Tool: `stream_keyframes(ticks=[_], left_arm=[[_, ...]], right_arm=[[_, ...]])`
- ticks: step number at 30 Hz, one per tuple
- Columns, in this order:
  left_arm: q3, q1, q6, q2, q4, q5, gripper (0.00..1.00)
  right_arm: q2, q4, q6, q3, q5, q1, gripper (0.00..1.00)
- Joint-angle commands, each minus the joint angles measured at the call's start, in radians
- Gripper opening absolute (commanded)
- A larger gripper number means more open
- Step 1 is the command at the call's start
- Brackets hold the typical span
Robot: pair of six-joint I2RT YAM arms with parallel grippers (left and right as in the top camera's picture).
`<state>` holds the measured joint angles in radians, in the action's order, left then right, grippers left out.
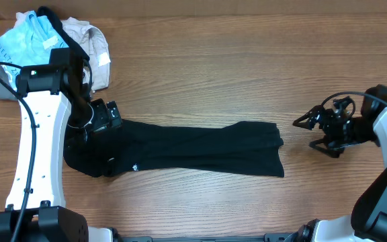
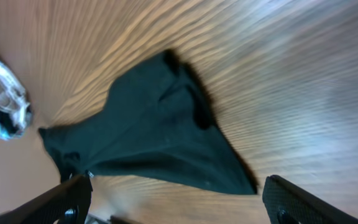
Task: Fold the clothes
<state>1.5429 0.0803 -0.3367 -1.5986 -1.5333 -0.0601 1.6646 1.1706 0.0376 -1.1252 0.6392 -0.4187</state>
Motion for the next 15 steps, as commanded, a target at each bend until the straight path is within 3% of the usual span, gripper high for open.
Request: stream_keyframes(ticks=[1,9,15], left_arm=[[-0.025,-0.002,0.016,0.015,0.009,-0.012,1.0],[-0.033,-0.002,0.016,0.015,0.021,-0.012,1.0],[-0.033,-0.002,0.016,0.015,0.024,-0.011,1.0]], right_arm=[[-0.002,-0.062,-0.044,0.069,0.096,0.003,0.92],[-0.002,-0.281,-0.019,0.226,0.095,0.004,0.93],[-0.001,-0.406,0.045,0.323,0.088,0.004,1.0]])
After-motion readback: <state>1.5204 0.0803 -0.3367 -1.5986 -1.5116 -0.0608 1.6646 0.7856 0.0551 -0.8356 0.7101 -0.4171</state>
